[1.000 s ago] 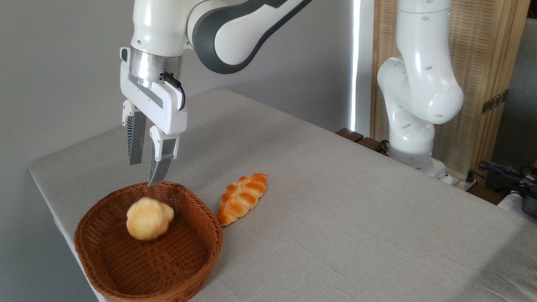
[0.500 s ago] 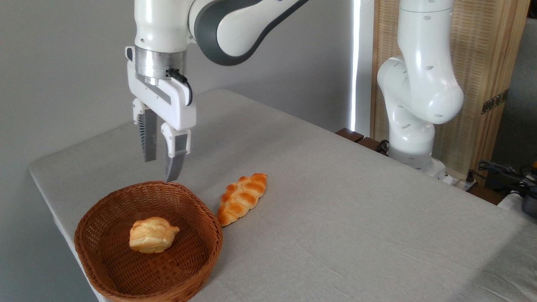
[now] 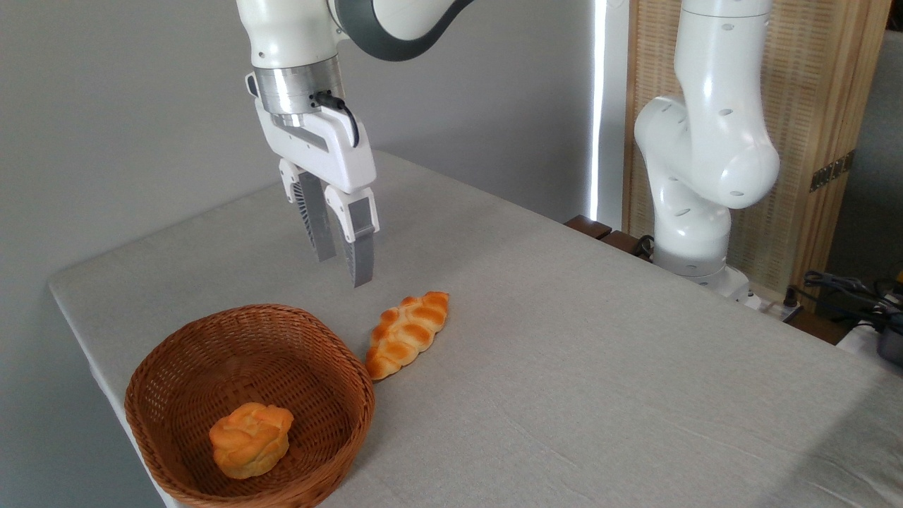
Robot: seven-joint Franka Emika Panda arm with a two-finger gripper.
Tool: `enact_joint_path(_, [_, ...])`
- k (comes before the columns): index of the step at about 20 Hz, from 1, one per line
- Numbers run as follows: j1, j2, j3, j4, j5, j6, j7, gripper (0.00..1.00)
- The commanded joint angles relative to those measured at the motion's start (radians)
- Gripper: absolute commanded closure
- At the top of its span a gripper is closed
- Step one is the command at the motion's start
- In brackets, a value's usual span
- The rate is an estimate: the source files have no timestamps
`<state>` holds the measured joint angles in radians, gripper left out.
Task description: Put bread into the basket
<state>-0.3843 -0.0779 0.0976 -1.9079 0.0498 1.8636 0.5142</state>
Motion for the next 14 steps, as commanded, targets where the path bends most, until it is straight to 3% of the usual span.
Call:
enact_joint_path(1, [-0.004, -0.022, 0.053, 0.041, 0.007, -0.085, 0.088, 0.00])
enact_joint_path(5, [-0.004, -0.029, 0.108, 0.079, -0.010, -0.129, 0.173, 0.00])
enact_joint_path(8, [-0.004, -0.036, 0.146, 0.082, -0.088, -0.129, 0.237, 0.00])
enact_joint_path(14, [-0.004, -0.037, 0.152, 0.082, -0.099, -0.129, 0.247, 0.00])
